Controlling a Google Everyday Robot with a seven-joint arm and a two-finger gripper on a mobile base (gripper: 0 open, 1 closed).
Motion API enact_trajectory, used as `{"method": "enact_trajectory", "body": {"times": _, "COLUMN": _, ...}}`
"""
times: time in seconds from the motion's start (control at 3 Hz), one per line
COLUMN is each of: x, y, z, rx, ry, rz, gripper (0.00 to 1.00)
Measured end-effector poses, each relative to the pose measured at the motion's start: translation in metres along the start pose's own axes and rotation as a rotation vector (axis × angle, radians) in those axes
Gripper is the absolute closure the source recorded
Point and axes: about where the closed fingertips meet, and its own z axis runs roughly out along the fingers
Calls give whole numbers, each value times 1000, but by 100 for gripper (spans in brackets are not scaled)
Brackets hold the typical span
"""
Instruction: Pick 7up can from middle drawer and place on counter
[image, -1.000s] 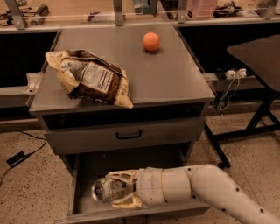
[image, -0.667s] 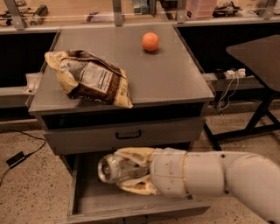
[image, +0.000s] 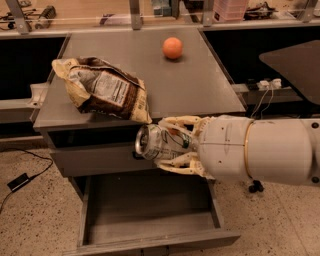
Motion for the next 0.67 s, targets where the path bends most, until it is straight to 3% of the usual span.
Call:
{"method": "enact_trajectory", "body": {"times": 0.33, "x": 0, "y": 0, "z": 0, "rx": 0, "ry": 0, "rz": 0, "gripper": 100}}
{"method": "enact_trajectory", "body": {"times": 0.67, "x": 13, "y": -29, "z": -12, "rx": 89, "ry": 69, "rz": -35, "gripper": 100}}
